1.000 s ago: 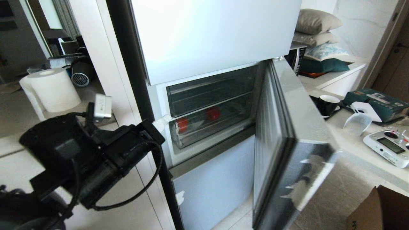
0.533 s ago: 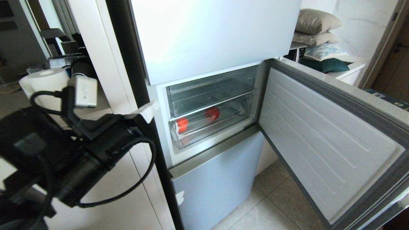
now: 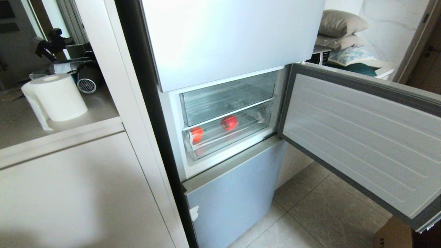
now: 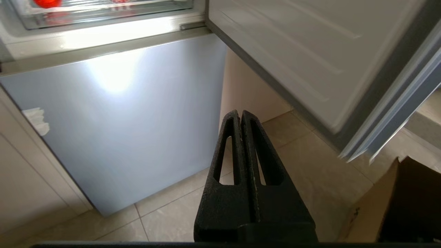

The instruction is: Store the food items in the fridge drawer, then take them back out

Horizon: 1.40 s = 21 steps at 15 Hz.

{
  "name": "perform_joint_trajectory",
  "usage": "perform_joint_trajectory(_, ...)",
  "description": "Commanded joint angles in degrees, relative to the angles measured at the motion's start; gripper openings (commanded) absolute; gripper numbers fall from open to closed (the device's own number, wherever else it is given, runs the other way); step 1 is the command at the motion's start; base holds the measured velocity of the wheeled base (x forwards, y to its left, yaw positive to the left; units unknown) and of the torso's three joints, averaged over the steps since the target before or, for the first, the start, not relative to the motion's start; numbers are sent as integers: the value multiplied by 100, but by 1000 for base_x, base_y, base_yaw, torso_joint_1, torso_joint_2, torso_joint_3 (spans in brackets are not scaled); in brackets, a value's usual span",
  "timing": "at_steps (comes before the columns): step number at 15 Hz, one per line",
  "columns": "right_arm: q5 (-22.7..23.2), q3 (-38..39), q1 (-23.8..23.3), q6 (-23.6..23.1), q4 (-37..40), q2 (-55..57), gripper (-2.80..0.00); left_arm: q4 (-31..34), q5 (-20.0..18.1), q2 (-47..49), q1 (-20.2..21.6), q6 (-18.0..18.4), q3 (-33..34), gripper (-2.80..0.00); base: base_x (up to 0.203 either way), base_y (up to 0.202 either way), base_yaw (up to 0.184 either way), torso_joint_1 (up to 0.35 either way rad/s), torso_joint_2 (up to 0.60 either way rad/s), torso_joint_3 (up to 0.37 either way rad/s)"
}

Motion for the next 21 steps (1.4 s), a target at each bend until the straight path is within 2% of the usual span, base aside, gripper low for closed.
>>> perform_joint_trajectory(1,-177,-545,3,112,-15,189,-280,843,-92,-1958,798,59,862,-280,0,0,0,0,0,0)
perform_joint_trajectory(3,-539,-1459,7,501,-3,1091,-280,1699,-425,-2692,972,82,1416,-280,0,0,0,0,0,0)
perform_joint_trajectory(6,-1142,-2594,-65,822,-167,3703,-280,2814,-764,-3379,901,162,1709,-280,0,0,0,0,0,0)
perform_joint_trajectory(8,-1499,-3192,-295,936,-834,5669,-280,3390,-897,-3802,873,262,1921,-280,0,0,0,0,0,0)
perform_joint_trajectory(10,-1743,-3582,-593,945,-1722,7095,-280,4498,-1137,-4178,859,265,1810,-280,0,0,0,0,0,0)
perform_joint_trajectory(11,-1852,-3766,-768,948,-2213,7709,-280,4711,-1327,-4223,856,255,1800,-280,0,0,0,0,0,0)
perform_joint_trajectory(12,-1944,-3931,-945,956,-2668,8179,-280,4519,-1598,-4231,852,274,1975,-280,0,0,0,0,0,0)
perform_joint_trajectory(14,-2049,-4182,-1334,981,-3324,8669,-280,4308,-1690,-4234,828,276,2035,-280,0,0,0,0,0,0)
perform_joint_trajectory(19,-1894,-4196,-1431,994,-3372,8678,-280,4293,-1658,-4242,825,237,2041,-280,0,0,0,0,0,0)
perform_joint_trajectory(21,-1653,-4175,-1405,986,-3379,8525,-280,4246,-1654,-4243,827,238,2059,-280,0,0,0,0,0,0)
